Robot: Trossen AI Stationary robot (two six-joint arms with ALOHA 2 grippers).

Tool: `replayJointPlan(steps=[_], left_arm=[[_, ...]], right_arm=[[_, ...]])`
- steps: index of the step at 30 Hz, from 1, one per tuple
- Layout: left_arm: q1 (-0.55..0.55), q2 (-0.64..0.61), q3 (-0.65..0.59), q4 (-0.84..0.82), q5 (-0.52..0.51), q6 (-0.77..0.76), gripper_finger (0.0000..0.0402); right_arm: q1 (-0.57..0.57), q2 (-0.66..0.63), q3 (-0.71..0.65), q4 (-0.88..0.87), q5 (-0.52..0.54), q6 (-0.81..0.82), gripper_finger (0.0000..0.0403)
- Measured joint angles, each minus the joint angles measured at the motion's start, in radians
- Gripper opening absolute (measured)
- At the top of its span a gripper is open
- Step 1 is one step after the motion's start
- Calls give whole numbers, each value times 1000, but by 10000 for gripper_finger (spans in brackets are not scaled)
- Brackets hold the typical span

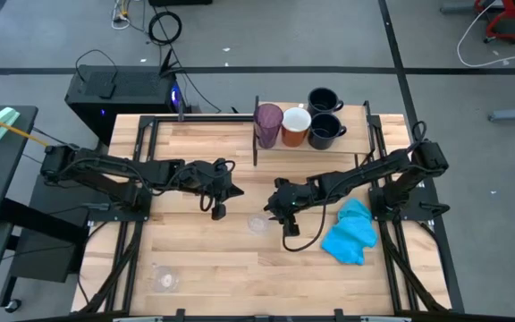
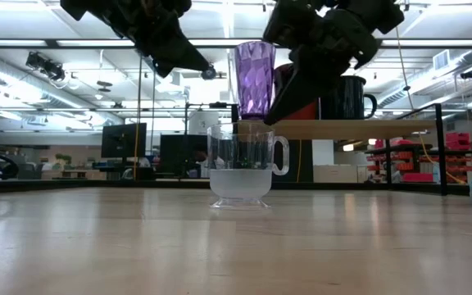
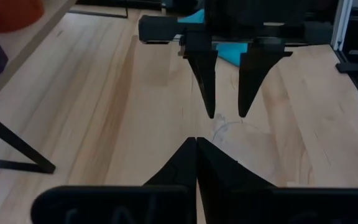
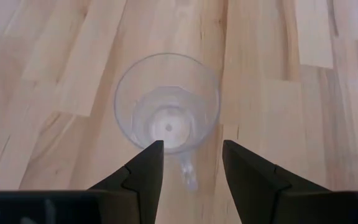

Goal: Stack small to large cups/mugs on shelf
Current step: Put the top transparent mug on the shelf

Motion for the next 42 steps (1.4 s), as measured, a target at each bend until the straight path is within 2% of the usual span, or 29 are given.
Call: replayJointPlan(steps=[14, 25, 35, 42], left_arm=[[0, 0, 0, -8, 0, -23, 29], [0, 0, 0, -12, 0, -25, 13], [0, 0, 0, -17, 0, -26, 26], [0, 0, 0, -17, 0, -26, 25]], right_arm=[[0, 24, -84, 93, -4, 9, 171], [-22, 27, -104, 150, -5, 6, 171], [-31, 27, -200, 335, -46, 3, 171], [-33, 26, -247, 426, -48, 3, 154]])
